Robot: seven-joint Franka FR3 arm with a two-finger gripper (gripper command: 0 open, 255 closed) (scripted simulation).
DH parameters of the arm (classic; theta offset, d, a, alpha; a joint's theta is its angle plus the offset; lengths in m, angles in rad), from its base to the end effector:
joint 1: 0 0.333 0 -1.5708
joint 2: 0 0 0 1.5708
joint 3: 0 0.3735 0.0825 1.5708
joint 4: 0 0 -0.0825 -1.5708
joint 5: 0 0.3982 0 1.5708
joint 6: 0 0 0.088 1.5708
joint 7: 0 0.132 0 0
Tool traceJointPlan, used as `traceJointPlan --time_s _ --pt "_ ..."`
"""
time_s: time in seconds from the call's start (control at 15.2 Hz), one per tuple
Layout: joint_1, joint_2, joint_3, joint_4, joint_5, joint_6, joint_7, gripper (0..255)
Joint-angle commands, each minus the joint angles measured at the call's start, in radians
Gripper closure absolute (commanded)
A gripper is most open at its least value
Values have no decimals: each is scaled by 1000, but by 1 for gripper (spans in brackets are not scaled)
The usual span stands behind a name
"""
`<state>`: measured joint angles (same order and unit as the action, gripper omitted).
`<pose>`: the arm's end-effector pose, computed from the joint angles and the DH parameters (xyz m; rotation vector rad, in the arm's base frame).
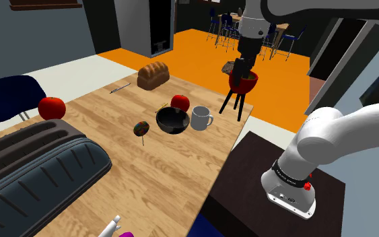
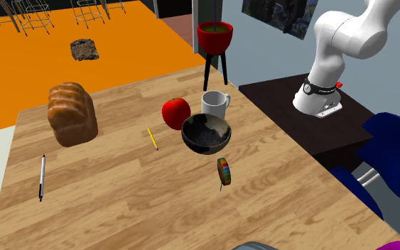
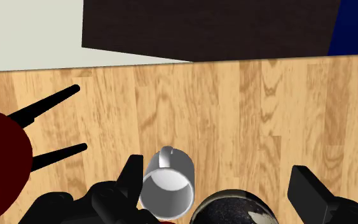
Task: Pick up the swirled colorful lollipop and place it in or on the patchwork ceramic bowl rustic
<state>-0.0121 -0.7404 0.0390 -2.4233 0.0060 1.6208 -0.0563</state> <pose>0.2934 0.0118 0.5644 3.1190 0.1119 -0.0981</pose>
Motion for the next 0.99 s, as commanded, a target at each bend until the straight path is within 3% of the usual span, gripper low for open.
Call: traceJointPlan --time_s 0.0,0.92 --pt "0 0 0 0 0 0 0 0" --pt "67 420 174 102 62 347 165 0"
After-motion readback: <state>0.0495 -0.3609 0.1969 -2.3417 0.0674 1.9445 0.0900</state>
